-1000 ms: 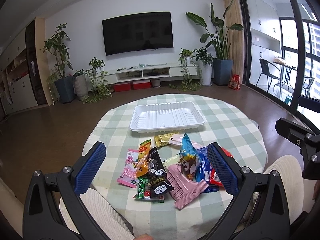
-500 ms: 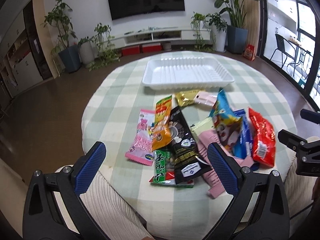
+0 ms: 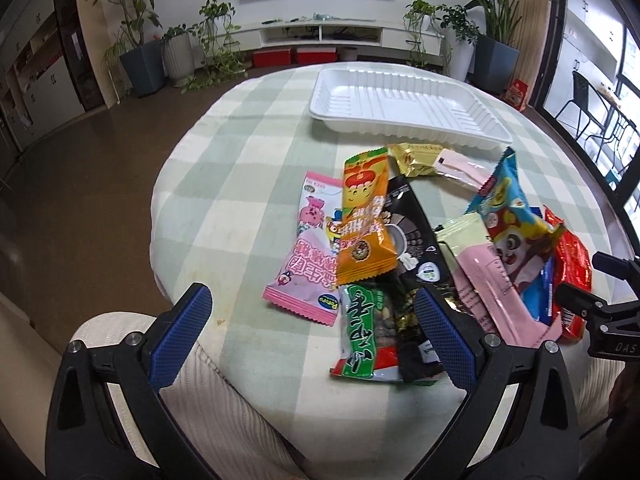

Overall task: Organize snacks
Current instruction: 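Lower the left tool onto the orange stick while the right tool grasps the red bag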

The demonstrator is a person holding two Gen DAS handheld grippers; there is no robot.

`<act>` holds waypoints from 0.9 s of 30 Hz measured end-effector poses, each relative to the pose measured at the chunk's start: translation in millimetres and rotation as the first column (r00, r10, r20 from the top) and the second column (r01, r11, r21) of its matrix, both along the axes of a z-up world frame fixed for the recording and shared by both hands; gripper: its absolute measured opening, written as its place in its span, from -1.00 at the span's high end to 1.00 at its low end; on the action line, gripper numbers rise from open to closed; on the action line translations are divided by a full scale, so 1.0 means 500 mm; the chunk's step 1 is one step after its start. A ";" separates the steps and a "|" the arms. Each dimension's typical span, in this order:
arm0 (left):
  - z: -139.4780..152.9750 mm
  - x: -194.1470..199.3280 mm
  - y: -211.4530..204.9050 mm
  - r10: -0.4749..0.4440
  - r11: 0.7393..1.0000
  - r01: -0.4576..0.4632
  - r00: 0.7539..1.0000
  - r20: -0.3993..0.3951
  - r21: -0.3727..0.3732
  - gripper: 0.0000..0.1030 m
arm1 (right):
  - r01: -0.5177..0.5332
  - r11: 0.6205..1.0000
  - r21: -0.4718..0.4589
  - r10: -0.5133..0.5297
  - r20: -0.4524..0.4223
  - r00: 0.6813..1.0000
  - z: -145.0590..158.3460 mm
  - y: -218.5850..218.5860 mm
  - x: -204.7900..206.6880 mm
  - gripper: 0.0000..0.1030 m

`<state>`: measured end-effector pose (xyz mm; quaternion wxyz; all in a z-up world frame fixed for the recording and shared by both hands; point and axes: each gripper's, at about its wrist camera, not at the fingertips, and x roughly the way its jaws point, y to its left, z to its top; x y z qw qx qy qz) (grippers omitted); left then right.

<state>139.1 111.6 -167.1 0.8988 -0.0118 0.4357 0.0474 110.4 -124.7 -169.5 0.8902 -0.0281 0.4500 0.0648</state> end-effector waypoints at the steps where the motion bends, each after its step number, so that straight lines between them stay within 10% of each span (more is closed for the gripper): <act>1: -0.007 0.006 0.008 0.003 1.000 -0.003 1.000 -0.011 -0.010 -0.99 | 0.000 1.000 0.004 0.000 -0.007 1.000 -0.006 0.000 0.010 -1.00; 10: -0.062 0.046 0.048 0.045 0.998 -0.049 0.994 -0.096 -0.040 -0.99 | 0.017 0.986 0.169 -0.004 -0.076 0.997 -0.023 -0.029 0.027 -1.00; 27: -0.036 0.081 0.086 0.061 0.997 -0.063 0.997 -0.050 -0.034 -0.98 | 0.020 0.981 0.191 -0.011 -0.046 0.999 -0.017 -0.034 0.030 -1.00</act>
